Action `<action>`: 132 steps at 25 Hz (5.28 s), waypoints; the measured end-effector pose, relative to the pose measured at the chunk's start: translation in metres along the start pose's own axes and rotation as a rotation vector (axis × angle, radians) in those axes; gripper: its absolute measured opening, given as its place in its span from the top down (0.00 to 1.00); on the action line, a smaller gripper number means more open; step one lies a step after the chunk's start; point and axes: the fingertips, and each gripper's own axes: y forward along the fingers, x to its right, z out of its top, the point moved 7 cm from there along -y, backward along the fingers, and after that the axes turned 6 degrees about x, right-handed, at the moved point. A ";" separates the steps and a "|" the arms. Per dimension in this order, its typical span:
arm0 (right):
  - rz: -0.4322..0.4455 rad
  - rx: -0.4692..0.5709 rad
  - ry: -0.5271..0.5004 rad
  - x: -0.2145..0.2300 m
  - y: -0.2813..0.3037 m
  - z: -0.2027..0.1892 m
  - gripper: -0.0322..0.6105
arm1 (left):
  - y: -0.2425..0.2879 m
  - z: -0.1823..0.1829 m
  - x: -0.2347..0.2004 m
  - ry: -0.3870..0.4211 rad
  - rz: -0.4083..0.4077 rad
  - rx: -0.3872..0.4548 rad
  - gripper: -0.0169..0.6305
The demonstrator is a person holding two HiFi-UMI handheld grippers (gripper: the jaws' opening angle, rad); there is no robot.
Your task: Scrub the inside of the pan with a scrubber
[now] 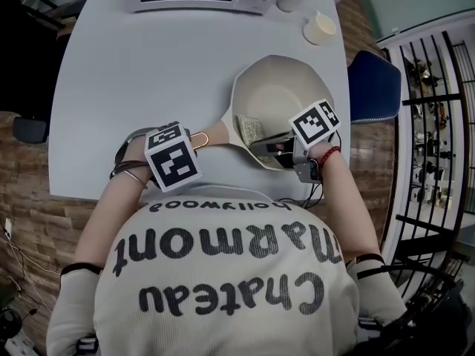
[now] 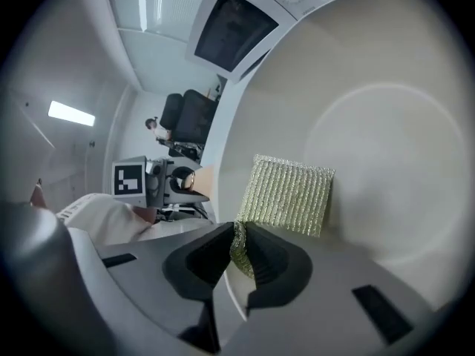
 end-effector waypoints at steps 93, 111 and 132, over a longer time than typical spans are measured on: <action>-0.043 -0.107 0.044 -0.005 -0.025 -0.033 0.87 | 0.005 0.003 0.006 0.000 -0.047 -0.003 0.81; -0.354 -0.314 -0.008 0.026 -0.087 -0.068 0.87 | 0.006 0.001 0.011 -0.008 -0.053 -0.003 0.80; -0.859 -0.414 -0.218 0.057 -0.142 -0.034 0.87 | 0.004 0.002 0.004 -0.004 -0.050 0.003 0.80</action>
